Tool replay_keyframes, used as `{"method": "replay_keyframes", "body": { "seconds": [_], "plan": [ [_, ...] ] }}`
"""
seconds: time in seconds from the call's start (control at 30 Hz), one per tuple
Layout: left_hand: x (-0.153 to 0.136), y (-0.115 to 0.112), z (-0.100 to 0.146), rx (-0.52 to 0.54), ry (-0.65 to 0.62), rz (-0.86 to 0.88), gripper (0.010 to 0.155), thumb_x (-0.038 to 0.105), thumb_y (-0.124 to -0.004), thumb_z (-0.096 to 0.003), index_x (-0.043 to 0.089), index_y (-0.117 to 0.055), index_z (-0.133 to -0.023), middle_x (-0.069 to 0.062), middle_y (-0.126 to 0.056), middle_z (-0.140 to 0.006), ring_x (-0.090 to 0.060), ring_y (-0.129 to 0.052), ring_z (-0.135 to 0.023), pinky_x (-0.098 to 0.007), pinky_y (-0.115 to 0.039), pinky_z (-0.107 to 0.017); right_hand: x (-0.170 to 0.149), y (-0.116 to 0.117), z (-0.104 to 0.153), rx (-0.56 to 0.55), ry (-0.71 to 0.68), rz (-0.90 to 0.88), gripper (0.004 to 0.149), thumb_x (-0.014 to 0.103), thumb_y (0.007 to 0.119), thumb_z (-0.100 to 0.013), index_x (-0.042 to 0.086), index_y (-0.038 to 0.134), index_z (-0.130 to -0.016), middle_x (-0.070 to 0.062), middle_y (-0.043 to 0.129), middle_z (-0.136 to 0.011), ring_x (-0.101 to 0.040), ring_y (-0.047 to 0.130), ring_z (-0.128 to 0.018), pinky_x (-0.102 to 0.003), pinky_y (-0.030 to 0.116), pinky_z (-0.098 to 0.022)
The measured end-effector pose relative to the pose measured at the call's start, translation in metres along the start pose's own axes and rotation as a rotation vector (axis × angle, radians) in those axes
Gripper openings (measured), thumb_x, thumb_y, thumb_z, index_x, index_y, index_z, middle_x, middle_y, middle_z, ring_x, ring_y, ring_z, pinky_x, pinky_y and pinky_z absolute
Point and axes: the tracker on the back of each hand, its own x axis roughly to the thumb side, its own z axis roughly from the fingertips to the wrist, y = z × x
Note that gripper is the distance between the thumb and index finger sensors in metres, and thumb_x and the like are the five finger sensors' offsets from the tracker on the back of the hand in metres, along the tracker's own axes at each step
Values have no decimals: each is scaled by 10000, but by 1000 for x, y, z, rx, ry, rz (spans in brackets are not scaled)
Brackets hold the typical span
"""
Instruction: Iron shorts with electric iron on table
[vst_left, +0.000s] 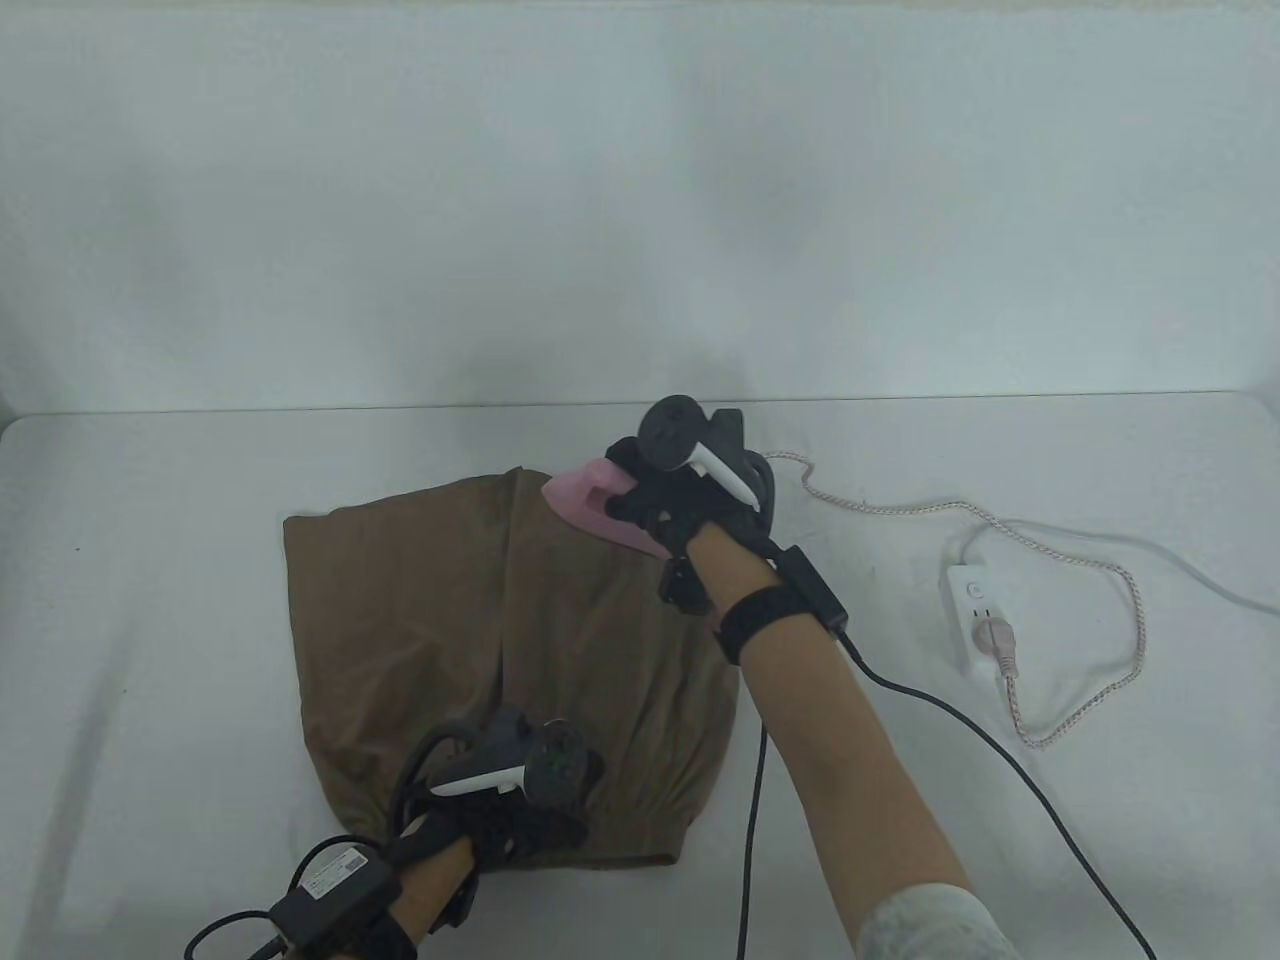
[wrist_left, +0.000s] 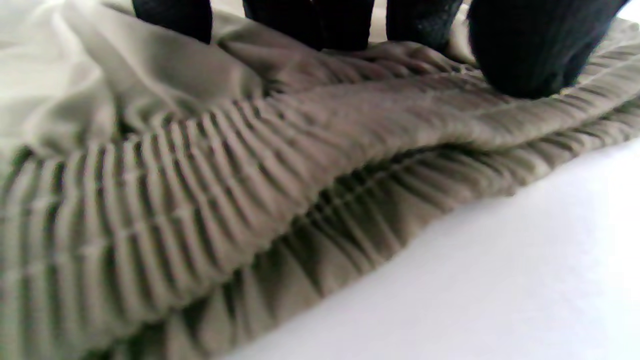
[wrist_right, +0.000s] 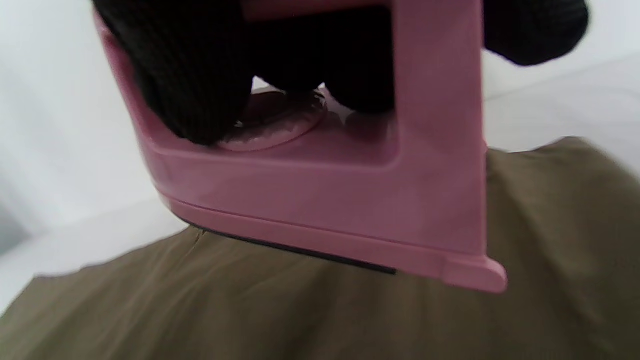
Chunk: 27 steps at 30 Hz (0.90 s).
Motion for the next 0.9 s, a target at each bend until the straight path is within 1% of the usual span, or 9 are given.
{"method": "replay_keyframes", "body": {
  "seconds": [0.2, 0.37, 0.47, 0.5, 0.57, 0.67, 0.73, 0.9],
  "plan": [
    [0, -1, 1, -3, 11, 8, 735, 612, -750, -470, 412, -445, -1108, 32, -385, -1178, -287, -500, -1061, -646, -493, -770, 49, 32, -35, 52, -72, 136, 601, 474, 957, -435, 438, 688, -971, 151, 867, -794, -146, 930, -692, -552, 797, -465],
    [-1, -2, 1, -1, 7, 16, 734, 613, -749, -470, 417, -443, -1108, 36, -381, -1177, -284, -491, -1059, -646, -491, -770, 67, 52, -49, 83, -95, 122, 608, 474, 957, -434, 442, 687, -978, 150, 870, -796, -143, 932, -688, -546, 798, -456],
    [-1, -2, 1, 0, 3, 21, 736, 614, -750, -469, 415, -445, -1108, 35, -379, -1176, -284, -488, -1058, -646, -492, -769, 73, 62, -52, 83, -112, 169, 611, 477, 956, -430, 446, 689, -979, 154, 874, -787, -134, 933, -666, -526, 800, -435],
    [-1, -2, 1, 0, 3, 22, 737, 615, -750, -468, 416, -443, -1108, 35, -378, -1176, -282, -487, -1057, -646, -489, -770, 73, 62, -52, 70, -115, 175, 609, 482, 954, -427, 448, 692, -976, 156, 878, -781, -130, 938, -656, -520, 805, -425],
    [-2, -2, 1, 1, 0, 24, 736, 616, -749, -468, 418, -441, -1107, 36, -378, -1175, -281, -487, -1056, -646, -490, -769, 72, 61, -54, 96, -113, 167, 608, 481, 958, -425, 451, 696, -974, 154, 883, -775, -126, 943, -651, -513, 810, -414],
    [-2, -2, 1, 1, -2, 25, 736, 617, -750, -468, 418, -445, -1108, 37, -378, -1175, -280, -486, -1056, -646, -489, -770, 65, 56, -54, 94, -100, 241, 612, 485, 957, -424, 454, 696, -977, 156, 887, -770, -118, 948, -641, -502, 817, -402],
    [-3, -2, 1, 1, -2, 26, 736, 617, -750, -468, 420, -442, -1107, 40, -379, -1175, -279, -486, -1056, -646, -488, -770, 58, 53, -52, 89, -85, 246, 611, 485, 955, -424, 455, 695, -976, 157, 887, -769, -119, 948, -643, -503, 817, -404],
    [-3, -2, 1, -1, 1, 23, 735, 615, -750, -469, 419, -444, -1108, 38, -379, -1175, -280, -487, -1057, -645, -491, -769, 23, 40, -45, 75, -19, 248, 608, 486, 952, -425, 459, 693, -974, 156, 887, -768, -117, 948, -647, -505, 820, -410]
  ]
}}
